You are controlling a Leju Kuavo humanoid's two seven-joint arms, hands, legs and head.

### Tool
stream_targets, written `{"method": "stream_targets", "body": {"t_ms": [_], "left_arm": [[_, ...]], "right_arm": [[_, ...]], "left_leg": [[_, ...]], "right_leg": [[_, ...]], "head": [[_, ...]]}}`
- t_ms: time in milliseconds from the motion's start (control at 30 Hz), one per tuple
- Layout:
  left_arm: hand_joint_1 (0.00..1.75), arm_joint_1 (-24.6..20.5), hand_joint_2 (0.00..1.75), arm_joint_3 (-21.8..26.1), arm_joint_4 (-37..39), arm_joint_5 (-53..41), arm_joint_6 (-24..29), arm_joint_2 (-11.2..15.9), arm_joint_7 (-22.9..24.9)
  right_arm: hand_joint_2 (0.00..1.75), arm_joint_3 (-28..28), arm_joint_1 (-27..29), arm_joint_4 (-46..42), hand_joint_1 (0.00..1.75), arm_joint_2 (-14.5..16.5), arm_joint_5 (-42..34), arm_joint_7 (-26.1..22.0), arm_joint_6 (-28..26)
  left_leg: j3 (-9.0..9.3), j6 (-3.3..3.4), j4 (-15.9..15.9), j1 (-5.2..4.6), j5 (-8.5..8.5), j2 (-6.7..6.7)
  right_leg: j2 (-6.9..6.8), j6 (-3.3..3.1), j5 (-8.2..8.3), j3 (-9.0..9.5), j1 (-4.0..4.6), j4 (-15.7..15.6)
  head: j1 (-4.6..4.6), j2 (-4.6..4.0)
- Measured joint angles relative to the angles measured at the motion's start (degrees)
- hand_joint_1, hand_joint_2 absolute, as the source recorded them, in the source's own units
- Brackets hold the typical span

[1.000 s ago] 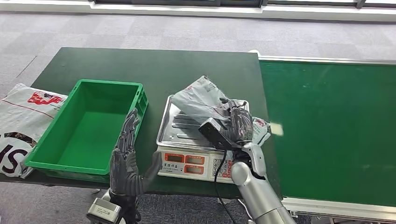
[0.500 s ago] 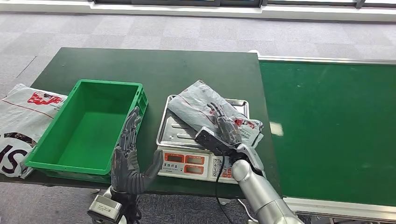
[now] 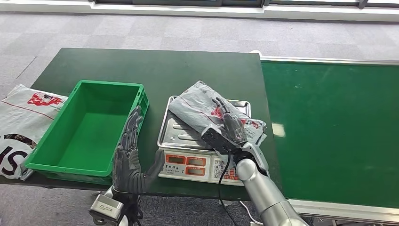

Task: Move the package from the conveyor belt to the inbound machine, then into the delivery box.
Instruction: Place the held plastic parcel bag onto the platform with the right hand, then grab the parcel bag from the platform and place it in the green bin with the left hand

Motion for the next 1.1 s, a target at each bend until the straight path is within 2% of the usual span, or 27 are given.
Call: {"method": "stream_targets", "body": {"t_ms": [267, 633, 700, 733, 767, 867, 900, 933, 1000, 1100], "left_arm": [[0.00, -2.15, 1.75, -0.44, 1.76, 0.95, -0.43, 0.03, -0.10], [0.00, -2.85, 1.75, -0.83, 2.77, 1.20, -1.16, 0.03, -0.10], [0.00, -2.79, 1.75, -0.83, 2.75, 1.21, -1.20, 0.03, -0.10], [0.00, -2.68, 1.75, -0.83, 2.70, 1.18, -1.19, 0.03, -0.10], [0.00, -2.53, 1.75, -0.83, 2.63, 1.12, -1.13, 0.03, -0.10], [0.00, -1.93, 1.75, -0.83, 2.42, 0.76, -0.50, 0.01, 0.02], [0.00, -1.78, 1.75, -0.83, 2.45, 0.50, -0.12, 0.01, 0.13], [0.00, -1.71, 1.75, -0.83, 2.61, -0.10, 0.47, 0.02, 0.34], [0.00, -1.80, 1.75, -0.83, 3.37, -2.39, 2.08, 0.06, 0.97], [0.00, -2.66, 1.75, -0.83, 5.36, -7.78, 5.02, 0.26, 2.47]], "right_arm": [[1.75, 0.00, 4.00, -8.53, 0.00, -0.46, -15.36, -9.23, 13.87], [1.75, 0.00, 5.94, -13.62, 0.00, -1.19, -18.28, -11.60, 16.30], [1.75, -0.01, 6.58, -15.00, 0.00, -1.22, -16.99, -12.01, 12.42], [1.75, -0.05, 7.13, -16.17, 0.00, -1.20, -15.55, -12.19, 8.13], [1.75, -0.12, 7.83, -17.80, 0.00, -1.10, -13.38, -12.23, 1.62], [1.75, -0.55, 10.36, -24.97, 0.00, -0.38, -3.87, -11.95, -24.16], [1.75, -0.88, 11.28, -27.90, 0.00, 0.11, -0.53, -12.17, -30.98], [1.75, -1.59, 12.36, -31.57, 0.00, 0.98, 2.75, -12.62, -35.59], [1.75, -3.81, 14.42, -39.59, 0.00, 3.25, 7.53, -13.64, -38.65], [1.75, -7.07, 16.32, -50.59, 0.00, 5.67, 10.01, -14.04, -38.47]], "left_leg": [[0.00, 0.00, 0.00, 0.00, 0.00, 0.00], [0.00, 0.00, 0.00, 0.00, 0.00, 0.00], [0.00, 0.00, 0.00, 0.00, 0.00, -0.01], [-0.01, 0.00, 0.00, 0.00, 0.00, -0.01], [-0.02, 0.00, 0.00, 0.00, 0.00, -0.03], [-0.03, 0.00, 0.00, 0.00, -0.03, -0.04], [-0.03, -0.01, 0.00, -0.01, -0.04, -0.03], [-0.03, -0.01, 0.00, -0.01, -0.06, -0.01], [-0.03, -0.02, 0.00, -0.05, -0.09, 0.00], [-0.04, -0.01, 0.00, -0.08, -0.09, -0.03]], "right_leg": [[0.00, 0.00, 0.00, -0.01, 0.00, 0.00], [0.00, 0.00, 0.00, 0.00, 0.00, 0.00], [0.00, 0.00, 0.00, 0.00, 0.00, 0.00], [-0.01, 0.00, 0.00, 0.00, 0.00, 0.00], [-0.02, 0.00, 0.00, 0.00, 0.00, 0.00], [-0.03, 0.00, -0.01, -0.01, -0.01, 0.00], [-0.01, 0.00, -0.01, -0.03, -0.01, 0.00], [0.00, 0.00, -0.02, -0.05, -0.01, 0.00], [0.01, -0.01, -0.03, -0.08, -0.01, 0.00], [-0.04, -0.02, -0.08, -0.05, 0.01, -0.01]], "head": [[0.00, 0.01], [0.00, 0.01], [0.00, 0.01], [0.00, 0.01], [0.00, 0.01], [0.01, 0.01], [0.01, 0.01], [0.01, 0.01], [0.00, 0.01], [0.01, 0.01]]}}
